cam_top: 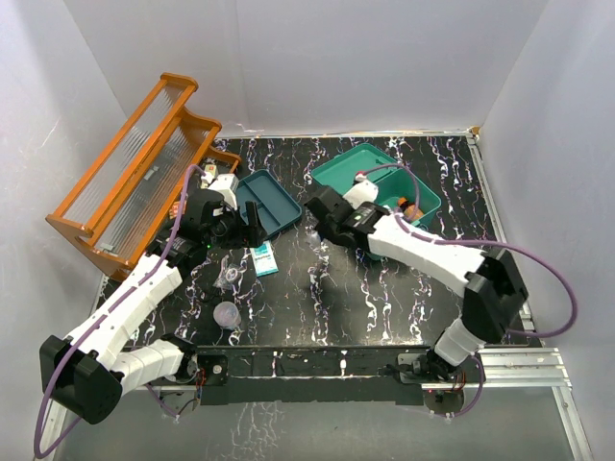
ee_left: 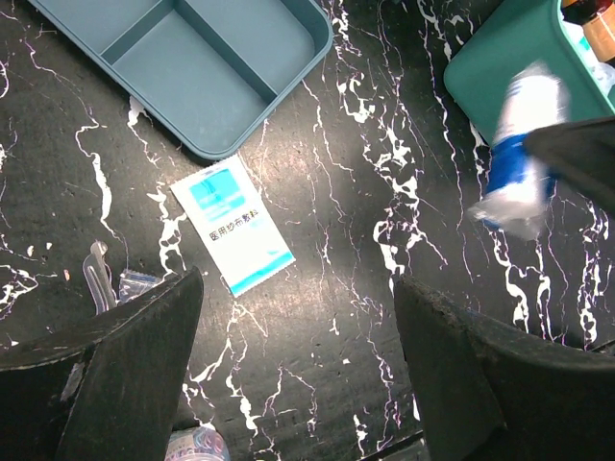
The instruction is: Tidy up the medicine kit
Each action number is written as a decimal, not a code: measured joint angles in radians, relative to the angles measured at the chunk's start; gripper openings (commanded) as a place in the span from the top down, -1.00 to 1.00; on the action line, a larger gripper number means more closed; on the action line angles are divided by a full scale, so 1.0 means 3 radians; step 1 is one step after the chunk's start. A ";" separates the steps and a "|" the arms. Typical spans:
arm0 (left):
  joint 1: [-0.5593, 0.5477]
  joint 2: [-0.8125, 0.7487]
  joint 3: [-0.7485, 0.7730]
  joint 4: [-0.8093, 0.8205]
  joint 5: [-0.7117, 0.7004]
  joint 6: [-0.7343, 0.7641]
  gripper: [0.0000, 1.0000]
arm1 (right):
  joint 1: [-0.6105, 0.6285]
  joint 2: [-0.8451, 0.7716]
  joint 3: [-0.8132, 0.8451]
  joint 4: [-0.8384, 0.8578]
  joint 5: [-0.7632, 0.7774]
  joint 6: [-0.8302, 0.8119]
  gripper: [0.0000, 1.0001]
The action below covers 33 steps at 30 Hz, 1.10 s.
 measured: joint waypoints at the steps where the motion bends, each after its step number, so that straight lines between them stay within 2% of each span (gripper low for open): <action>1: 0.0000 0.0000 0.0000 0.0003 -0.0015 -0.0005 -0.59 | -0.0024 -0.0075 0.0009 0.0025 0.0000 -0.0031 0.69; 9: 0.0000 0.0131 0.0000 0.0123 -0.0079 -0.0120 -0.59 | -0.0626 -0.0563 0.0064 0.0093 0.0064 -0.0346 0.70; 18: 0.0000 0.0584 0.0181 0.0267 -0.0070 -0.0164 -0.60 | -0.1614 -0.0543 0.0079 0.0206 0.0207 -0.0744 0.72; 33: 0.0024 0.1020 0.0456 0.0495 -0.0075 0.0128 -0.62 | -0.1916 0.0228 0.0056 0.0785 0.0137 -0.1020 0.74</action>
